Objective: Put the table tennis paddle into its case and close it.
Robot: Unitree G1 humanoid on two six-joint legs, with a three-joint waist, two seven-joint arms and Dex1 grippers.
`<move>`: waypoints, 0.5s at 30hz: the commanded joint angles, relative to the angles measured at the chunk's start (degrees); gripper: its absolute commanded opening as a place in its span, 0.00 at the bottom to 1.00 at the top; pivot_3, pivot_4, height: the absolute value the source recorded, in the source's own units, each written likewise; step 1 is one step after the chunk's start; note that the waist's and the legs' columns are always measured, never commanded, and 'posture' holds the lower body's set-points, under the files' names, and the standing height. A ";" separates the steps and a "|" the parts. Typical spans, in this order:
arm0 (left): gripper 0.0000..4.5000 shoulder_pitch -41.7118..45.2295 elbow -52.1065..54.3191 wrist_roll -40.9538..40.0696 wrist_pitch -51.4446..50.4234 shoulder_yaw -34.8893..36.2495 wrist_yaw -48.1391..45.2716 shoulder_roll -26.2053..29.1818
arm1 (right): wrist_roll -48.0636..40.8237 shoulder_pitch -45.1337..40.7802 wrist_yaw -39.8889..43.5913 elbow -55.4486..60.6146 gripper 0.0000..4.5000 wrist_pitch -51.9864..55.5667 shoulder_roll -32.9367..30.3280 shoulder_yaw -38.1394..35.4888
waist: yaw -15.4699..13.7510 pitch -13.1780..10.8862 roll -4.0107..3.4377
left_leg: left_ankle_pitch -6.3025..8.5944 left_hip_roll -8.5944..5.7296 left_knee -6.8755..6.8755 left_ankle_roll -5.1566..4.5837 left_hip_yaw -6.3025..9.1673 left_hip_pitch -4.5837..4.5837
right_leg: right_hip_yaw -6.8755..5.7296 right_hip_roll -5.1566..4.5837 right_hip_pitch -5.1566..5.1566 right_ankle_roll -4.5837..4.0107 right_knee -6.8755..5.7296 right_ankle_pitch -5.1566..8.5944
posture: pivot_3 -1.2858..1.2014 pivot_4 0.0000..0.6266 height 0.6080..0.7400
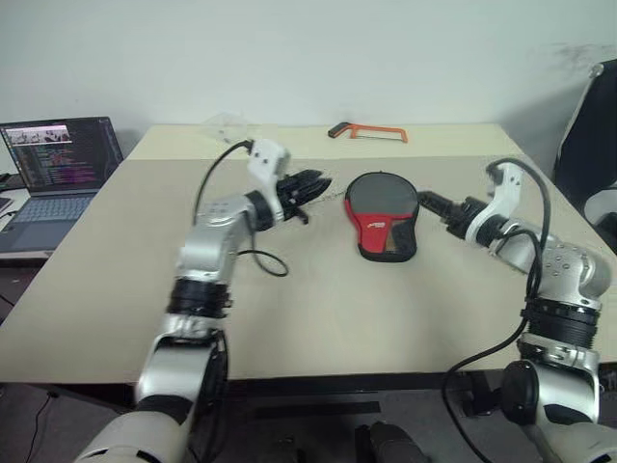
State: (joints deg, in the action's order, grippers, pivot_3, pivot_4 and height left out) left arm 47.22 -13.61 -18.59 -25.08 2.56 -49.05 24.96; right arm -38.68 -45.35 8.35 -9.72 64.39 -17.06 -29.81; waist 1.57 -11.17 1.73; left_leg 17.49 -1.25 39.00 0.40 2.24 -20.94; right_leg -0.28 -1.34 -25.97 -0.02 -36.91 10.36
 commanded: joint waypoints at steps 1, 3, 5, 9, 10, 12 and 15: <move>0.60 -4.51 9.23 -5.62 -4.93 2.94 -6.54 6.60 | -4.23 -2.08 -3.13 -4.36 1.00 1.03 1.12 -6.34 | -0.14 0.00 0.00 | 0.00 -0.01 0.00 0.00 0.02 -0.04 | -0.03 -0.01 0.00 0.00 0.04 0.00 | 0.52 0.24 1.00; 0.75 -7.74 12.00 -7.90 -7.65 4.46 -9.00 10.86 | -5.24 -2.34 -4.61 -7.96 1.00 1.70 1.50 -8.49 | -0.13 0.00 0.00 | 0.02 -0.02 -0.03 -0.03 0.02 -0.05 | -0.04 -0.03 0.00 0.01 0.09 0.00 | 0.52 0.24 1.00; 0.92 -10.38 14.80 -11.19 -10.82 6.64 -11.11 14.57 | -4.52 -1.74 -4.79 -10.25 1.00 1.11 1.19 -8.22 | -0.11 0.00 0.00 | 0.02 -0.03 -0.03 -0.04 0.06 -0.06 | -0.10 -0.02 0.00 0.01 0.10 0.01 | 0.52 0.24 1.00; 0.99 -13.08 17.39 -13.36 -13.02 8.19 -12.99 19.38 | -3.31 -0.73 -5.13 -13.76 1.00 1.70 0.37 -7.17 | -0.03 0.00 0.00 | 0.02 -0.02 -0.02 -0.05 0.06 0.03 | -0.14 0.05 0.08 0.01 0.06 0.01 | 0.52 0.24 1.00; 0.99 -13.56 17.80 -13.68 -13.28 8.29 -13.31 20.10 | -3.29 -0.58 -4.99 -14.35 1.00 1.47 0.30 -7.13 | -0.01 0.00 0.00 | 0.02 -0.02 -0.02 -0.06 0.07 0.11 | -0.15 0.09 0.16 0.01 0.06 0.02 | 0.52 0.24 1.00; 0.99 -14.18 18.09 -13.35 -12.89 8.59 -12.53 20.91 | -2.91 -0.22 -4.54 -15.62 1.00 0.75 0.18 -6.69 | 0.10 0.00 0.00 | 0.01 -0.02 -0.02 -0.07 0.04 0.15 | -0.15 0.18 0.19 0.01 0.05 0.02 | 0.52 0.24 1.00; 0.99 -17.26 21.09 -12.75 -12.71 6.87 -13.27 22.45 | -2.24 0.23 -4.12 -18.86 1.00 -1.61 0.38 -6.63 | 0.24 0.01 0.01 | 0.00 0.00 -0.02 -0.08 0.01 0.18 | -0.15 0.18 0.21 0.01 0.05 0.02 | 0.52 0.24 1.00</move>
State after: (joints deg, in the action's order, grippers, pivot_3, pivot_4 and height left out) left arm 31.00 3.51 -31.11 -38.29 9.37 -61.47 45.88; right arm -41.60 -45.46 4.21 -26.96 64.52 -15.94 -36.27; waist 1.81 -11.16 1.74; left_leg 17.49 -1.25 38.98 0.32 2.25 -20.75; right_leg -0.42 -1.16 -25.74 0.00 -36.85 10.38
